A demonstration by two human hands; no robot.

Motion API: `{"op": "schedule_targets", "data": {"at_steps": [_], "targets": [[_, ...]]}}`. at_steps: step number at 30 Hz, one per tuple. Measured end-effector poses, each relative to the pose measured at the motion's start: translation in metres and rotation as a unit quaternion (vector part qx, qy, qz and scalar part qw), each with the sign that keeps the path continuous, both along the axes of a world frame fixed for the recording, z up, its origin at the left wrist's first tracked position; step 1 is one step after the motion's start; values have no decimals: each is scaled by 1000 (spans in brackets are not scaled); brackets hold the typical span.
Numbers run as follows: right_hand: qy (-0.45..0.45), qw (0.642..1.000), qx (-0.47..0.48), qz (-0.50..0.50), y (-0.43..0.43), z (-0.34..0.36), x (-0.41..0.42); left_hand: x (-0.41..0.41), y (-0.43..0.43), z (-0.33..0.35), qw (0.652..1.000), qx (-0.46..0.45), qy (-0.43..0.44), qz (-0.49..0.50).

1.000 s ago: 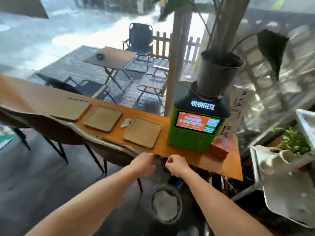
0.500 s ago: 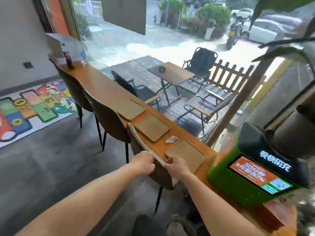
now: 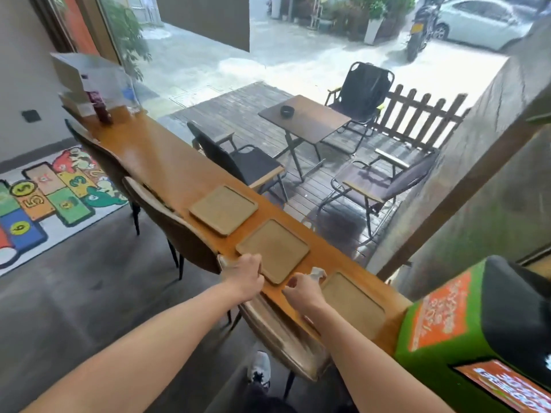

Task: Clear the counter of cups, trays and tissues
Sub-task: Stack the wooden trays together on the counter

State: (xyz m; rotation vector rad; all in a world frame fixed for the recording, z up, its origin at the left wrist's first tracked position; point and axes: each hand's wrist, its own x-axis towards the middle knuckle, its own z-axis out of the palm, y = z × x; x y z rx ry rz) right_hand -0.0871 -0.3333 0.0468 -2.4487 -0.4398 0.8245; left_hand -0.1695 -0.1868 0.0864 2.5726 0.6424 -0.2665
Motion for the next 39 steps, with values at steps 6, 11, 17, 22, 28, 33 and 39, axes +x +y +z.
{"op": "schedule_targets", "data": {"at_steps": [6,11,17,22,28,33,39], "targets": [[55,998,-34,-25,39,-26,52,64,59,-26,999,-13,52,-6],[113,989,-41,-88,56,-41,73,91,89,-55,994,-29,103,-6],[190,967,-41,-166,72,-66,79,120,125,-93,983,-48,176,-27],[184,938,-15,-295,103,-82,78,145,152,-116,977,-92,189,-40],[217,892,-20,-395,123,-93,70,159,178,-136,958,-177,217,-62],[244,839,37,-485,136,-101,61,162,184,-144,953,-216,208,-48],[282,775,63,-562,133,-104,72,184,190,-151,916,-286,258,112]]}}
